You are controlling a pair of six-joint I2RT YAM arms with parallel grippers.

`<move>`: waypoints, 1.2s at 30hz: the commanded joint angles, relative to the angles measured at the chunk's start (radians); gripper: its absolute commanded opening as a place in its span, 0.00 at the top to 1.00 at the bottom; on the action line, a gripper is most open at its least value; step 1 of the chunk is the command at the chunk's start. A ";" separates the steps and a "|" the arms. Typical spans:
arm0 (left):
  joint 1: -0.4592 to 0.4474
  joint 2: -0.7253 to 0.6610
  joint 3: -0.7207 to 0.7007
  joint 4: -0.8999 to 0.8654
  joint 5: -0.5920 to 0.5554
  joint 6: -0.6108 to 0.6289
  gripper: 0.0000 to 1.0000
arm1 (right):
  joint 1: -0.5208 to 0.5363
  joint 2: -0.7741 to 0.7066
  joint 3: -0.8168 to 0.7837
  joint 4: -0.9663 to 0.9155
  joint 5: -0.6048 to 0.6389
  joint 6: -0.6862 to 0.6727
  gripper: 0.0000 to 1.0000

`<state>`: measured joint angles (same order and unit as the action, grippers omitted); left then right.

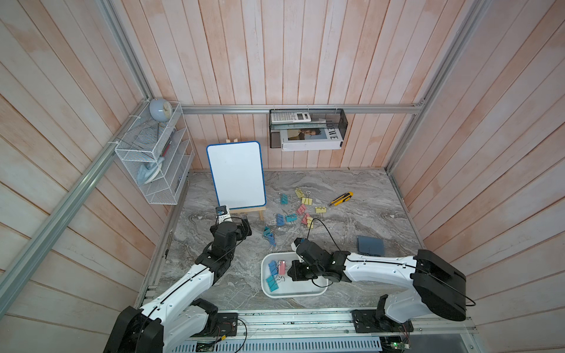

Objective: Put the binder clips in the storage box
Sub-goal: Place the binder clip in the storage box, then pick up the binder clip at the center of the board.

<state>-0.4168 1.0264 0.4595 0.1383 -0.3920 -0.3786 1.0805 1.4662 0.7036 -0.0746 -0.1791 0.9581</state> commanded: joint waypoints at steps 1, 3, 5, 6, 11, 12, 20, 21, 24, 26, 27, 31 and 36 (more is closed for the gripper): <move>0.006 -0.014 -0.007 0.008 0.015 0.004 0.00 | -0.007 0.019 -0.012 -0.041 0.024 0.016 0.89; 0.006 -0.014 -0.008 0.007 0.015 0.003 0.00 | -0.007 0.015 -0.010 -0.067 0.032 0.012 0.82; 0.006 -0.012 -0.010 0.009 0.013 0.003 0.00 | -0.006 -0.002 -0.007 -0.095 0.047 0.009 0.76; 0.006 -0.012 -0.009 0.010 0.013 0.004 0.00 | -0.005 -0.012 -0.007 -0.110 0.058 0.007 0.73; 0.006 -0.009 -0.008 0.009 0.013 0.003 0.00 | -0.005 -0.082 -0.011 -0.197 0.122 0.000 0.63; 0.005 -0.008 -0.008 0.010 0.013 0.003 0.00 | -0.005 -0.102 -0.007 -0.224 0.139 -0.005 0.61; 0.006 -0.010 -0.008 0.009 0.014 0.001 0.00 | -0.011 -0.289 0.057 -0.363 0.336 -0.024 0.49; 0.006 -0.011 -0.010 0.011 0.014 0.002 0.00 | -0.012 -0.315 0.057 -0.341 0.373 -0.047 0.49; 0.006 -0.011 -0.008 0.010 0.016 0.002 0.00 | -0.082 -0.369 0.071 -0.313 0.385 -0.075 0.44; 0.006 -0.012 -0.008 0.009 0.016 0.002 0.00 | -0.168 -0.373 0.080 -0.284 0.335 -0.092 0.44; 0.006 -0.012 -0.008 0.008 0.016 0.002 0.00 | -0.204 -0.364 0.089 -0.275 0.313 -0.098 0.44; 0.006 -0.011 -0.010 0.011 0.019 0.000 0.00 | -0.314 -0.261 0.167 -0.290 0.280 -0.071 0.46; 0.006 -0.009 -0.008 0.013 0.018 0.001 0.00 | -0.330 -0.088 0.257 -0.219 0.298 0.043 0.47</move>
<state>-0.4168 1.0264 0.4595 0.1383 -0.3889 -0.3786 0.7513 1.3117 0.9234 -0.3290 0.1181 0.9337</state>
